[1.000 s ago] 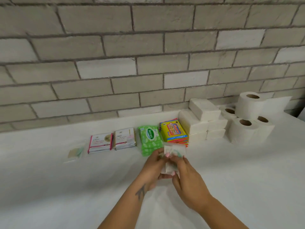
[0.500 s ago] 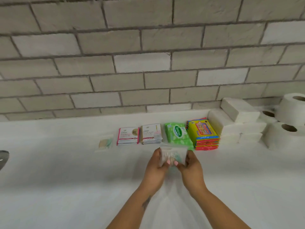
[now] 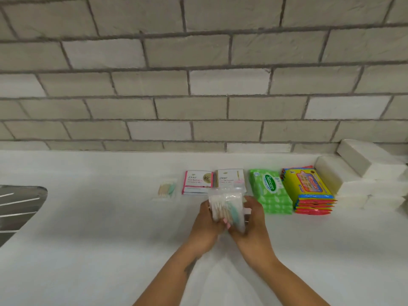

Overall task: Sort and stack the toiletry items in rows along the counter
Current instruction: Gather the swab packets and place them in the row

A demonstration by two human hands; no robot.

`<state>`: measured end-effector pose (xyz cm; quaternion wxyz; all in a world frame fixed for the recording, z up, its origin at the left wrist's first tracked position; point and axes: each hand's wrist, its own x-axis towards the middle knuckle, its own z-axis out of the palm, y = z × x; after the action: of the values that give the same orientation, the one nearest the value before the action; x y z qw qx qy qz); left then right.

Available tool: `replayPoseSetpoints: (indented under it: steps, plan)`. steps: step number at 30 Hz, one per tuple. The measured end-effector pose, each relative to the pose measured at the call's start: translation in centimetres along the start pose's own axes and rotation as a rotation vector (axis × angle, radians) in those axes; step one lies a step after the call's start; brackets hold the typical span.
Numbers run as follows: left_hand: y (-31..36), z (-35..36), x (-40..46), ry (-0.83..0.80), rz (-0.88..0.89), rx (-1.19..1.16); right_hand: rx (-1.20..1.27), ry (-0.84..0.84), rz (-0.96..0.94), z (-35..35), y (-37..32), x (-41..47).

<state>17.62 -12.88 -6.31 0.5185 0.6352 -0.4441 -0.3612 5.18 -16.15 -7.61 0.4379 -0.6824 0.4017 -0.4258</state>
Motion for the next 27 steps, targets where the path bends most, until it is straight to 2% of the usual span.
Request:
replayPoseSetpoints:
  steps: [2, 5, 7, 9, 12, 15, 27]
  plan:
    - [0.8, -3.3, 0.8, -0.029, -0.027, -0.065, -0.224, -0.076, -0.179, 2.0, -0.8, 0.8]
    - [1.0, -8.7, 2.6, -0.053, -0.164, -0.093, -0.653, -0.091, -0.617, 5.2, -1.2, 2.8]
    - [0.4, -11.9, 4.1, -0.041, -0.269, -0.036, -0.742, -0.113, -0.792, 7.5, -1.4, 4.5]
    - [0.0, -14.3, 5.5, -0.015, -0.366, 0.043, -0.791, -0.148, -0.875, 9.6, -1.6, 6.2]
    - [0.0, -16.6, 7.6, 0.029, -0.438, 0.094, -0.86, -0.193, -0.918, 12.2, -1.1, 8.4]
    - [-0.3, -17.6, 9.8, 0.064, -0.477, 0.215, -0.867, -0.205, -0.873, 14.4, -0.6, 10.1]
    - [-3.9, -17.8, 13.2, 0.079, -0.468, 0.525, -1.062, -0.261, -0.706, 17.3, 0.4, 12.7]
